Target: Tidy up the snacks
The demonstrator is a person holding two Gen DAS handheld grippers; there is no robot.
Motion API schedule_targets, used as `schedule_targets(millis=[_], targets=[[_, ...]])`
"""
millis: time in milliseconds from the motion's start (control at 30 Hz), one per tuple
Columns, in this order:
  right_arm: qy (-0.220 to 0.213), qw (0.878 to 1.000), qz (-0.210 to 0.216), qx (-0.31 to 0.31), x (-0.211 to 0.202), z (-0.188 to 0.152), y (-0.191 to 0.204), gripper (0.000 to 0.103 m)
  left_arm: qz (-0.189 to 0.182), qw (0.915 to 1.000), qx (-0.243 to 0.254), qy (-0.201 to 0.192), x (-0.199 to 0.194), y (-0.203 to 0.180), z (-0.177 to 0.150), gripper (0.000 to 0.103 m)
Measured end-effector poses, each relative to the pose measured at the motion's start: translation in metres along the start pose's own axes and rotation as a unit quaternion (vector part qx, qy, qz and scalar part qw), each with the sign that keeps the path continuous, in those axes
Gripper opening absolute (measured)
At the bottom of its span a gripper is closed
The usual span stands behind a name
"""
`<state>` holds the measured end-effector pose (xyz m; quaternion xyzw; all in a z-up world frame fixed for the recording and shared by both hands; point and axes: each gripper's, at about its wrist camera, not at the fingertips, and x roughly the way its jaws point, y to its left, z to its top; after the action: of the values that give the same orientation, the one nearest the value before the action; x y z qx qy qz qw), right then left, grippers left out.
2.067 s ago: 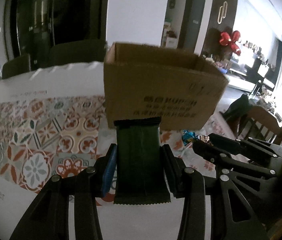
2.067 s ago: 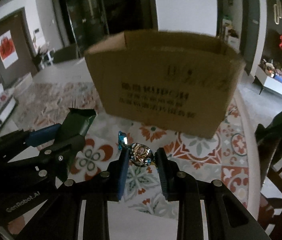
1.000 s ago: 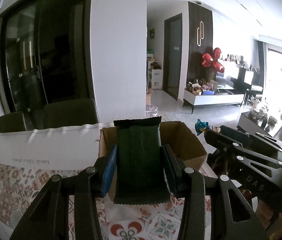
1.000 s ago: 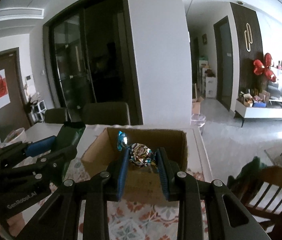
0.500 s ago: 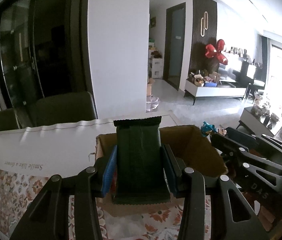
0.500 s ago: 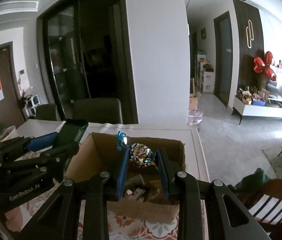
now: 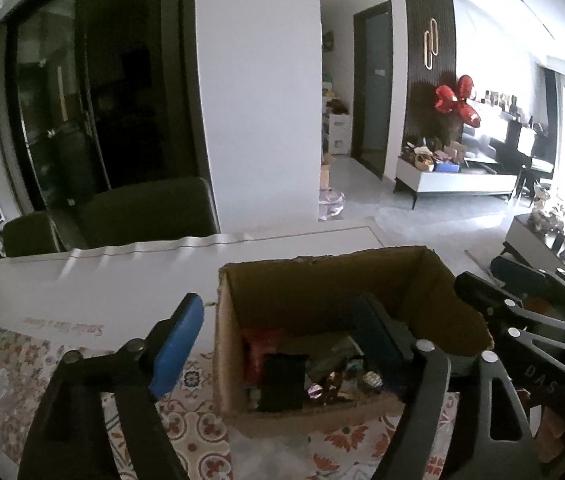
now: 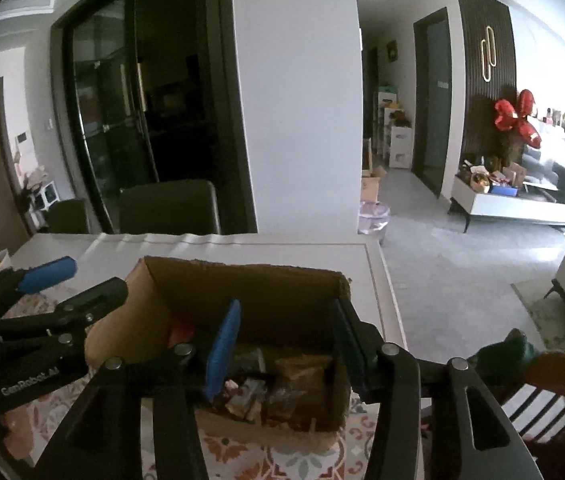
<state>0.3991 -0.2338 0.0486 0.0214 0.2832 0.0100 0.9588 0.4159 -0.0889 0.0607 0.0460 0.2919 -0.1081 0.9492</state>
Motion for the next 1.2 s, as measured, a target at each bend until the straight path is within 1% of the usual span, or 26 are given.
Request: schedule_targets(millis=[67,133,200,300,433,467,500,633,733,967,1200], targets=[[-0.005,1.000,-0.005,-0.002,-0.010,-0.004,0.001,0.057,0.004,0.9999,-0.004,-0.009,-0.014,0.002,-0.008,0.083],[-0.013,1.000,-0.011,-0.002,-0.022,-0.010,0.002,0.061,0.010,0.9998,-0.003,-0.017,-0.025,0.002,-0.013,0.086],[-0.019,1.000,-0.012,0.000,-0.033,-0.013,0.003,0.062,0.016,0.9995,-0.002,-0.028,-0.039,0.003,-0.019,0.089],[-0.027,0.999,-0.015,0.007,-0.054,-0.019,0.004,0.069,0.021,0.9987,-0.002,-0.046,-0.065,0.001,-0.031,0.092],[-0.041,0.999,-0.018,0.011,-0.086,-0.031,0.009,0.071,0.025,0.9976,-0.001,-0.064,-0.095,0.000,-0.043,0.099],[-0.043,0.999,-0.018,0.010,-0.093,-0.035,0.009,0.074,0.026,0.9973,-0.001,-0.069,-0.103,-0.001,-0.047,0.099],[-0.044,0.999,-0.019,0.011,-0.099,-0.038,0.010,0.076,0.028,0.9970,-0.001,-0.072,-0.112,0.000,-0.051,0.101],[-0.050,0.998,-0.019,0.017,-0.126,-0.058,0.015,0.077,0.034,0.9960,0.000,-0.082,-0.139,-0.001,-0.069,0.103],[-0.052,0.998,-0.020,0.020,-0.141,-0.072,0.020,0.081,0.039,0.9955,0.001,-0.086,-0.155,-0.001,-0.082,0.103],[-0.060,0.997,-0.041,0.011,-0.175,-0.102,0.031,0.081,0.050,0.9946,0.000,-0.091,-0.186,0.000,-0.112,0.103],[-0.068,0.997,-0.041,0.010,-0.203,-0.126,0.037,0.081,0.053,0.9939,0.002,-0.096,-0.211,-0.001,-0.138,0.103]])
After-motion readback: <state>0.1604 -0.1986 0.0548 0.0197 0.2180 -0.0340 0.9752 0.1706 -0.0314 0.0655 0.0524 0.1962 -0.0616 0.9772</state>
